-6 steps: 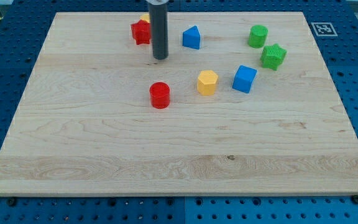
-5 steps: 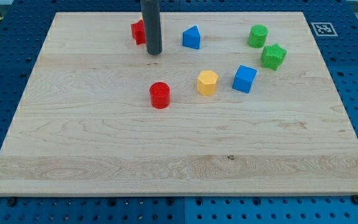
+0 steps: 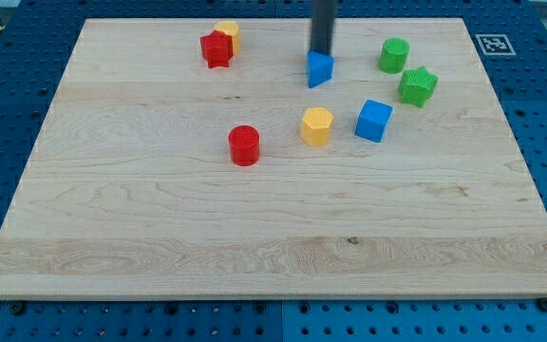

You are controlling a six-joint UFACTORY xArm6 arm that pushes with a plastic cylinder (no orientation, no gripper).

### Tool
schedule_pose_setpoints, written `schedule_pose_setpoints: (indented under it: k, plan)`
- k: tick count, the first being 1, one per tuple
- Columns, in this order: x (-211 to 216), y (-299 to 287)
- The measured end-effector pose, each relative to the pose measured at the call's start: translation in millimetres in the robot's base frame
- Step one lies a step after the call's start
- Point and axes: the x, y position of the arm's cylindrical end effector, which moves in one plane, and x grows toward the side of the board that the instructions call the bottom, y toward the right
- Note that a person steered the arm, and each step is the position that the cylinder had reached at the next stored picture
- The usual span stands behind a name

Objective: Slide the blue triangle closer to the couple of blocks

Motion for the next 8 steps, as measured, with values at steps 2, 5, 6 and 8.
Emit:
schedule_pose_setpoints:
  k: [2, 5, 6, 8]
  plan:
    - [30, 26]
    - [-18, -38]
    - [-28, -66]
    - [27, -38]
